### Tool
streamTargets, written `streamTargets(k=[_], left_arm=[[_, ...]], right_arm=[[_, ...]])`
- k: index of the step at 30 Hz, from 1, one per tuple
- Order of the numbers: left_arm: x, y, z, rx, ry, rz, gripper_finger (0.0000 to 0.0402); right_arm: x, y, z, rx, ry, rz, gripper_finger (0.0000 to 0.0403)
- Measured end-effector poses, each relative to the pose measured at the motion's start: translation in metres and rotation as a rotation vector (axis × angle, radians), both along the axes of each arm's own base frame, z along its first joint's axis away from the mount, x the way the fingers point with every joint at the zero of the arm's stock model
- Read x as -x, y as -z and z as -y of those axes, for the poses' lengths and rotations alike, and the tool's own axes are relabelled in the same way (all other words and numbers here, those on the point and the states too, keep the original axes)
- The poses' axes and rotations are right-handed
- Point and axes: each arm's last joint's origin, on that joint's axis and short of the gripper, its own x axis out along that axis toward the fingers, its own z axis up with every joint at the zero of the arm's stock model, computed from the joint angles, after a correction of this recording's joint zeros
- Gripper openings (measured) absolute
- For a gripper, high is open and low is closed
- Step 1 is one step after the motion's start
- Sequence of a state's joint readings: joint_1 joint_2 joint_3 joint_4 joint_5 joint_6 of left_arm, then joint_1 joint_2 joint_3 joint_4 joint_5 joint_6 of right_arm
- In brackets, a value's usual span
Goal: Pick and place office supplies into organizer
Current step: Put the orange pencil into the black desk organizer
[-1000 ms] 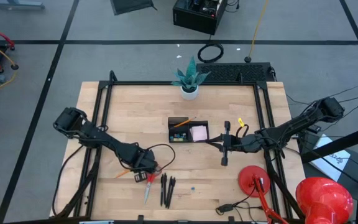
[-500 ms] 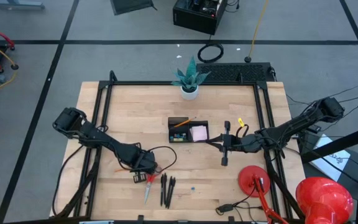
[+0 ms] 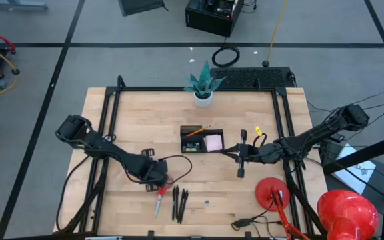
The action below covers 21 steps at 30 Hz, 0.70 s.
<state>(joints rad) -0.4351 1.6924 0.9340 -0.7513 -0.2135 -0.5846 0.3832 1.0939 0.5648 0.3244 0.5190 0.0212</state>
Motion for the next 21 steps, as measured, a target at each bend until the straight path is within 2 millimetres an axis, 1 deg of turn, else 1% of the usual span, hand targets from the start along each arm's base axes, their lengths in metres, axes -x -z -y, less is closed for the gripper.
streamTargets(k=[7,12,21], left_arm=[[0.001,-0.020,-0.007,-0.036,-0.036,0.101,0.0030],[0.004,-0.036,-0.011,-0.047,-0.029,0.174,0.0030],[-0.001,-0.072,-0.022,-0.054,0.005,0.415,0.0030]], right_arm=[[0.000,0.000,0.000,0.001,0.000,0.000,0.0004],[0.000,0.000,0.000,0.002,-0.001,0.000,0.0004],[0.000,0.000,0.000,0.003,0.000,0.000,0.0004]])
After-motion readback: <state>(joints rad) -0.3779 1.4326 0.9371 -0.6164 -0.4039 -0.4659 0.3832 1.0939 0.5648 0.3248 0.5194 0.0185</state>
